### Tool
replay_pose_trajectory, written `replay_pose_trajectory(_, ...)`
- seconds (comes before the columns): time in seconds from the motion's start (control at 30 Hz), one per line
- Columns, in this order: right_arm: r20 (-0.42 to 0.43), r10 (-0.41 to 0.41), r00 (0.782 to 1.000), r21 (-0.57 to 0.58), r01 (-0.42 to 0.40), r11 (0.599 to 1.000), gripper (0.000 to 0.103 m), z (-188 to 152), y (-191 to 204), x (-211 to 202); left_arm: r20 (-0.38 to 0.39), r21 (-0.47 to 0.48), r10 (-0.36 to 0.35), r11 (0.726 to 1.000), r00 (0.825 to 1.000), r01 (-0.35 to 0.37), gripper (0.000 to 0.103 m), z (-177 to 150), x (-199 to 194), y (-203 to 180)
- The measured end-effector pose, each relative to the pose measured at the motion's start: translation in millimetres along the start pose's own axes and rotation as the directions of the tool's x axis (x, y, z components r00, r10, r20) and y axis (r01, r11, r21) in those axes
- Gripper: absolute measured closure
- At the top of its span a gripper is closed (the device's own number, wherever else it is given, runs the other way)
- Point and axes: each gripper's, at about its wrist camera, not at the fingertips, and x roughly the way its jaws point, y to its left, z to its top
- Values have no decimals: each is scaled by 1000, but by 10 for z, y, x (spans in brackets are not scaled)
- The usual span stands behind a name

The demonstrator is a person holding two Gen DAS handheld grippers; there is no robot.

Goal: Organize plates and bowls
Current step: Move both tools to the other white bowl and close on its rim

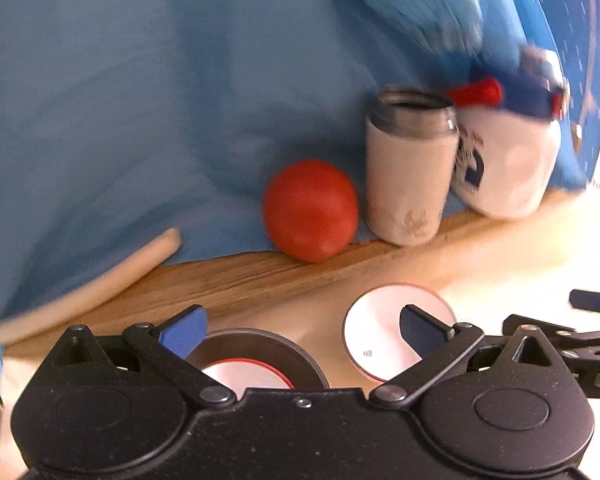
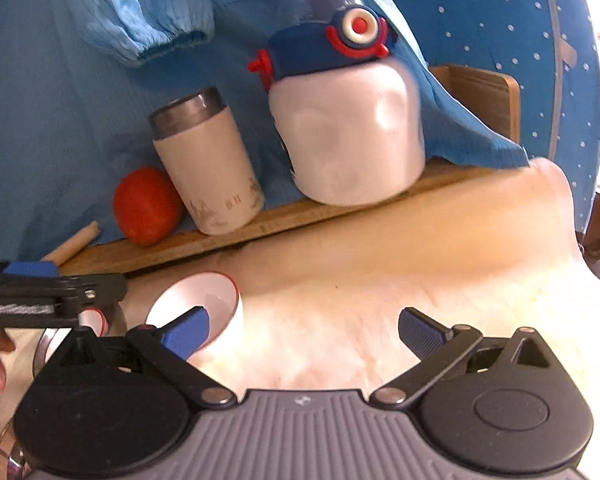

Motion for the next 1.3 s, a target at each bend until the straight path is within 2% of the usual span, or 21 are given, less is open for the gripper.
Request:
replay_pose_trajectory(0.17, -4, -17, 1000, -25, 17, 1000, 0, -60, 12, 12, -63, 78, 21, 997, 998, -17, 1, 26, 188, -73)
replay_pose_trajectory(0.37, 17, -14, 1000, -54, 15, 998, 0, -83, 103, 80, -98, 73, 6, 997, 995, 1, 1, 83, 333, -47)
replay_pose_trajectory(0.67, -5, -5, 1000, -72, 5, 997, 1, -115, 178, 244, -144, 76, -13, 997, 990, 24, 4, 107, 477, -37)
replay_pose_trajectory(1.03, -16, 22, 1000, -87, -24, 996, 10, -80, 261, 382, -160, 47, -67, 996, 985, 75, 16, 131, 538, 104)
replay_pose_trajectory(1.1, -21, 28, 999, -91, -29, 995, 12, -71, 290, 406, -165, 39, -77, 996, 983, 85, 22, 126, 586, 97)
replay_pose_trajectory(1.3, -29, 33, 999, -96, -36, 995, 15, -60, 323, 469, -161, 28, -90, 995, 983, 95, 23, 101, 613, 123)
